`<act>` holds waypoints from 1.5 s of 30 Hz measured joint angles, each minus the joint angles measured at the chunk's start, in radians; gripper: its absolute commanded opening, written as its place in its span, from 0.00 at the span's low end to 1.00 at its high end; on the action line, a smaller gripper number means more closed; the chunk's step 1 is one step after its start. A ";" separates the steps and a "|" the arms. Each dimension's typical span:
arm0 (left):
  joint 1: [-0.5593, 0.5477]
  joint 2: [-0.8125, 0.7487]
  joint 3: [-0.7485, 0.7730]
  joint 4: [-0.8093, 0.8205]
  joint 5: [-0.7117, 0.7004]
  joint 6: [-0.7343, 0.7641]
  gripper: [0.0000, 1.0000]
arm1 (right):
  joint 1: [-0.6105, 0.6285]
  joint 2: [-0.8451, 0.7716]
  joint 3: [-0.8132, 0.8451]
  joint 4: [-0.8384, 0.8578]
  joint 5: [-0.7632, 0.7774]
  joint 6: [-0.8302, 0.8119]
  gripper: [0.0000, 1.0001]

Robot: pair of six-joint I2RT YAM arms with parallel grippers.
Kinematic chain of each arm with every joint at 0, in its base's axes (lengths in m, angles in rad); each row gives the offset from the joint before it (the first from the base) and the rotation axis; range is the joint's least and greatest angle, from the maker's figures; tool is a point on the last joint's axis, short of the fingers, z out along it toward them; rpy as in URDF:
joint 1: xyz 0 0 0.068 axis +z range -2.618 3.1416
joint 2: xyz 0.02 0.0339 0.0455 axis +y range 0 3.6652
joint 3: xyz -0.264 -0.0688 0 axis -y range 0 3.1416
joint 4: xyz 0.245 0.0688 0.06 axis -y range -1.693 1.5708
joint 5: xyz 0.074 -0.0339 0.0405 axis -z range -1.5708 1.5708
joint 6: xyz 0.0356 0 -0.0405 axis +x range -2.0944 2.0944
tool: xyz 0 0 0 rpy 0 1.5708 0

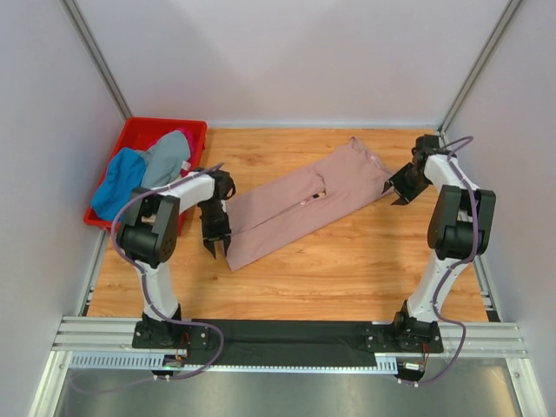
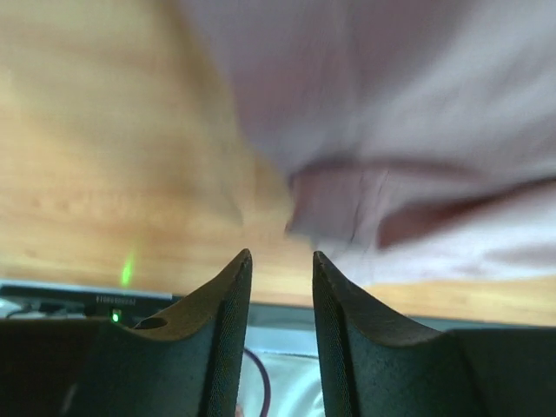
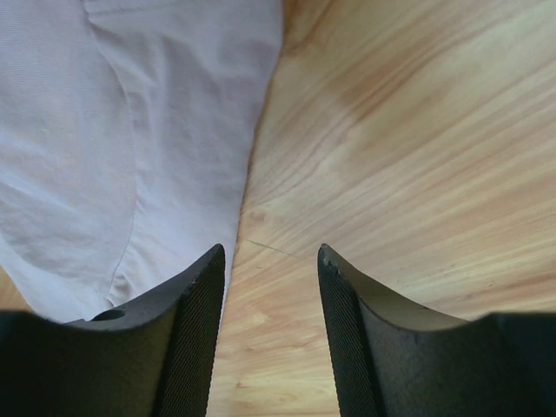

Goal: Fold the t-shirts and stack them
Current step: Fold the tshirt

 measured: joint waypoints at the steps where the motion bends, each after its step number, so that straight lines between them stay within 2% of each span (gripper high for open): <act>1: 0.000 -0.025 -0.018 -0.007 0.006 -0.010 0.43 | 0.000 -0.014 -0.032 0.018 -0.004 0.016 0.49; 4: 0.000 -0.091 -0.016 -0.043 0.010 -0.023 0.43 | 0.000 -0.022 -0.076 0.066 -0.014 0.059 0.50; 8: 0.000 -0.121 0.089 -0.069 -0.008 -0.019 0.43 | 0.002 0.000 -0.047 0.102 -0.005 0.090 0.49; 12: 0.000 -0.099 0.225 -0.075 -0.013 -0.004 0.43 | 0.002 0.105 0.100 0.094 0.022 0.095 0.48; 16: 0.000 -0.008 0.372 -0.091 -0.026 0.020 0.43 | 0.002 0.255 0.290 0.073 0.053 0.079 0.47; 22: 0.012 0.102 0.489 -0.099 -0.048 0.061 0.43 | -0.012 0.426 0.551 0.023 0.066 0.040 0.47; 26: 0.047 0.188 0.584 -0.102 -0.057 0.085 0.45 | -0.034 0.523 0.710 0.029 0.028 -0.003 0.47; 32: 0.105 0.301 0.631 -0.077 -0.073 0.142 0.47 | -0.068 0.613 0.867 0.101 -0.076 -0.078 0.51; 35: 0.113 0.327 0.634 -0.060 -0.069 0.166 0.48 | -0.076 0.594 0.851 0.144 -0.128 -0.089 0.52; 41: 0.108 0.336 0.620 0.003 -0.011 0.217 0.47 | -0.075 0.358 0.506 0.192 -0.190 -0.084 0.56; 43: 0.107 0.338 0.598 0.021 0.006 0.226 0.43 | -0.074 0.278 0.416 0.198 -0.204 -0.085 0.56; 45: 0.106 0.333 0.571 0.023 0.028 0.229 0.30 | -0.072 0.182 0.319 0.201 -0.217 -0.090 0.57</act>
